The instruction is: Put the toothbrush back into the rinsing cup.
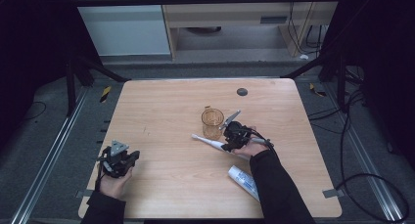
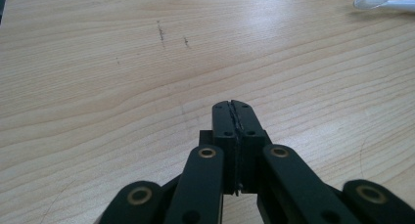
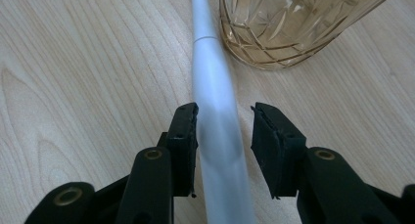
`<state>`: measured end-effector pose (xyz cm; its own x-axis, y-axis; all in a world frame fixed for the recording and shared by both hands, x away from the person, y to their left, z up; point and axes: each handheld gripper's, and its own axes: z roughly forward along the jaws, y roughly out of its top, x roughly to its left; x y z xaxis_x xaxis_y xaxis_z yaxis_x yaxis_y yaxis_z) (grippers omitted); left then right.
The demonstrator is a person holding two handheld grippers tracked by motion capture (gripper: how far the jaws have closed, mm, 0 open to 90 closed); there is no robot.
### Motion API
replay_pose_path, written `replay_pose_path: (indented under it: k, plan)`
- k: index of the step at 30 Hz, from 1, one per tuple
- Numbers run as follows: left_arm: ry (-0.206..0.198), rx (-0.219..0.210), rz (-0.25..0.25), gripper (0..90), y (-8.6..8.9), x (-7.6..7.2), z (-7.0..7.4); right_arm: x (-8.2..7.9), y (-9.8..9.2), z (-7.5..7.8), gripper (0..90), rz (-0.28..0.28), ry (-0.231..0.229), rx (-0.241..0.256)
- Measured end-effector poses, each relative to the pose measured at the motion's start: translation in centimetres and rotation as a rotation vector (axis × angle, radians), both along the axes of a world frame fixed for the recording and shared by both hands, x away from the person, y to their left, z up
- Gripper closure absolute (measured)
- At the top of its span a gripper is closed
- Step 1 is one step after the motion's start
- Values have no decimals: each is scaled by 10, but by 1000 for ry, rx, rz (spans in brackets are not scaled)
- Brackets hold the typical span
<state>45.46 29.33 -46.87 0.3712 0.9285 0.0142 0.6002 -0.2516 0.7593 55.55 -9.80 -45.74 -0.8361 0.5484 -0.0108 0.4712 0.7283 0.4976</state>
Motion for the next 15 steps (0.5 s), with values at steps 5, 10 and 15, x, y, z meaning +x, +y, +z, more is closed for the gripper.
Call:
replay_pose_path:
  k: [5,10,15]
  plan:
    - [1,0,0,890,0,0,0,2,3,-3,612,4,14,-18]
    - [1,0,3,890,1,0,0,4,6,-7,612,10,29,-40]
    - [5,0,2,890,0,1,-1,5,8,-9,612,20,32,-52]
